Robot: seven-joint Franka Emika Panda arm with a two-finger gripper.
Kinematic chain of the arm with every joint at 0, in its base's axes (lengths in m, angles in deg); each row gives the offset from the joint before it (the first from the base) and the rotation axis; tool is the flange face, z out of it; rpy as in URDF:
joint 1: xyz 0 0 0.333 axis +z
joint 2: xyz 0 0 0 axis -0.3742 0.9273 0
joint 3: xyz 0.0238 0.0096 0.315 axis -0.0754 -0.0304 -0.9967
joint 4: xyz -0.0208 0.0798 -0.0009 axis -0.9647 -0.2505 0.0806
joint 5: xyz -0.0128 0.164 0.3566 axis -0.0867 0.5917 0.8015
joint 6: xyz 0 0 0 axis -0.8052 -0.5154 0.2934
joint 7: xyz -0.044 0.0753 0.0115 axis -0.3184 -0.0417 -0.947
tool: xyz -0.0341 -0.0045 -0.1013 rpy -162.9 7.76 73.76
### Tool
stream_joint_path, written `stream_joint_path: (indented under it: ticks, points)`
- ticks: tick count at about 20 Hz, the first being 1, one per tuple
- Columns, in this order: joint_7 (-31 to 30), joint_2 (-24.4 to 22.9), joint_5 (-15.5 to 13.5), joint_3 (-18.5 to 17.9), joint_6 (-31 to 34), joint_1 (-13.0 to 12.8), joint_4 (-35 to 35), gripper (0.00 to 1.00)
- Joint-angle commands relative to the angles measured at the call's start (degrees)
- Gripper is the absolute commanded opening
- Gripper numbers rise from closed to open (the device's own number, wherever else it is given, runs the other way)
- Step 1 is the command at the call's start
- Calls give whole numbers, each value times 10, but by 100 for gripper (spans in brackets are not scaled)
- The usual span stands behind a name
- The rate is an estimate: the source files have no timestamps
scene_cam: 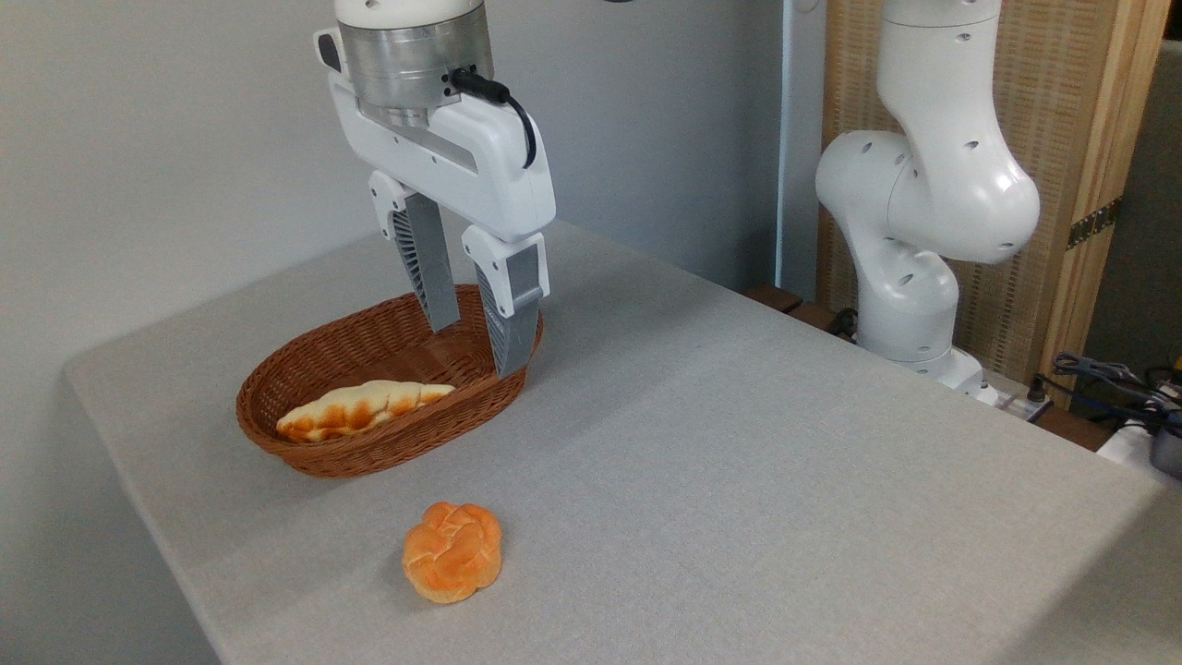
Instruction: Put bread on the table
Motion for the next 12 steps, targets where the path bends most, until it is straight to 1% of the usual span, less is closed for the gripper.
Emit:
stream_joint_path:
  ticks: [1,10,12]
  points:
    - [-2,6,-8,-11,-4,-9,-10,100]
    - [-2,6,-10,-9,-4,-10,-7,100]
    - [-2,2,-22,-4,-7,-10,-1,100]
